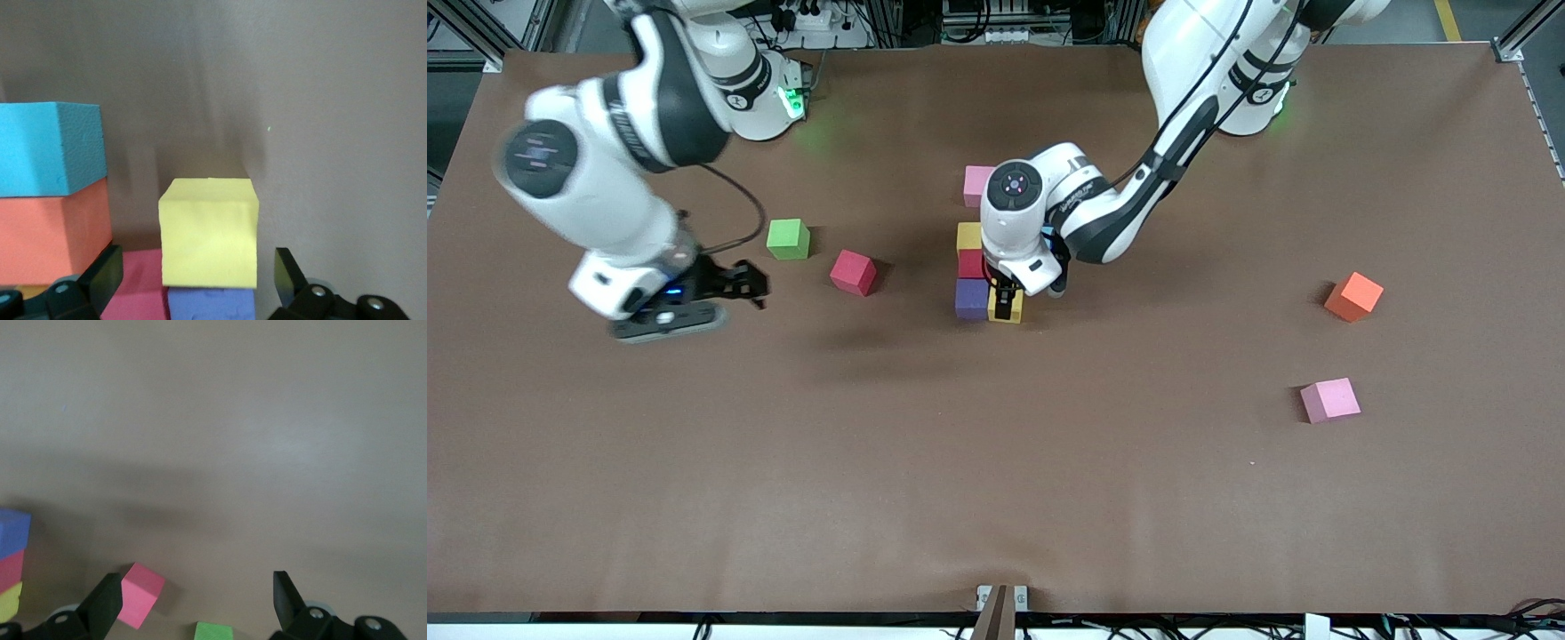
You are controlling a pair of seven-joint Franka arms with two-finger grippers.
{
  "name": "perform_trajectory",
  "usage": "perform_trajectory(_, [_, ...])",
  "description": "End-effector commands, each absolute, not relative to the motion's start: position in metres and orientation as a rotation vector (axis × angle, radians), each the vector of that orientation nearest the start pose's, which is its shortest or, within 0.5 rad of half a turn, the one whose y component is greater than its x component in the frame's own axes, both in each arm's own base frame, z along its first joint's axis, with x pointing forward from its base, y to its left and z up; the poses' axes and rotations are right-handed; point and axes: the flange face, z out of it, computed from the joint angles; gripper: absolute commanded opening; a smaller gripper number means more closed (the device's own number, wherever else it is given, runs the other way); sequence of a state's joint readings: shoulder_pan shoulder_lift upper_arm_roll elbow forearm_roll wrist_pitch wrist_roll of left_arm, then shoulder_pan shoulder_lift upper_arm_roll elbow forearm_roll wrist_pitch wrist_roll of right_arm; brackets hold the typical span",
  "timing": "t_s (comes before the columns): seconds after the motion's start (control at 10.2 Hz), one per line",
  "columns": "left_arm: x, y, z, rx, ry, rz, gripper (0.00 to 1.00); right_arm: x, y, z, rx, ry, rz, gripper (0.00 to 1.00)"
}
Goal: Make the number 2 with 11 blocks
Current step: 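Release yellow with the left gripper while the right gripper reaches pink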
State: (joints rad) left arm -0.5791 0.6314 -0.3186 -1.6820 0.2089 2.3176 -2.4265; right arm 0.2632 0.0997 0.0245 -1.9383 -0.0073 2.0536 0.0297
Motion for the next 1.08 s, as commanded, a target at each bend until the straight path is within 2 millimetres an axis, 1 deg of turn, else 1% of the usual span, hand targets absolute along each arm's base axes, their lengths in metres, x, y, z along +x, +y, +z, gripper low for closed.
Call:
perform_trajectory(0.0, [0.444, -0.512, 0.291, -2.464, -2.031, 0.000, 1.00, 0.535, 0.173, 0.393, -3.072, -0.725, -0.022, 1.00])
perform_trajectory(0.2, [0.448, -0.504, 0.313, -2.568, -1.875, -0.032, 1.00, 0.515, 0.195, 0.366, -2.980, -1.042, 0.002, 1.00])
perform_trajectory(0.3, [0.454, -0.496, 0.322, -2.614, -1.792, -0.045, 1.00, 0.503, 0.202, 0.348, -2.932, -1.169, -0.003, 1.00])
perform_trajectory(0.39, [0.458, -0.488, 0.328, -2.652, -1.702, -0.053, 1.00, 0.492, 0.210, 0.334, -2.903, -1.237, 0.005, 1.00])
perform_trajectory(0.49, [0.465, -0.481, 0.330, -2.701, -1.603, -0.057, 1.00, 0.481, 0.224, 0.328, -2.875, -1.297, 0.019, 1.00])
perform_trajectory(0.59, [0.473, -0.475, 0.334, -2.761, -1.507, -0.066, 1.00, 0.474, 0.232, 0.324, -2.858, -1.335, 0.036, 1.00])
perform_trajectory(0.69, [0.483, -0.464, 0.341, -2.801, -1.446, -0.075, 1.00, 0.467, 0.239, 0.315, -2.837, -1.377, 0.069, 1.00])
perform_trajectory(0.89, [0.492, -0.451, 0.357, -2.889, -1.271, -0.098, 1.00, 0.454, 0.252, 0.297, -2.811, -1.423, 0.132, 1.00])
perform_trajectory(0.98, [0.492, -0.447, 0.361, -2.907, -1.181, -0.095, 1.00, 0.449, 0.257, 0.288, -2.802, -1.440, 0.163, 1.00])
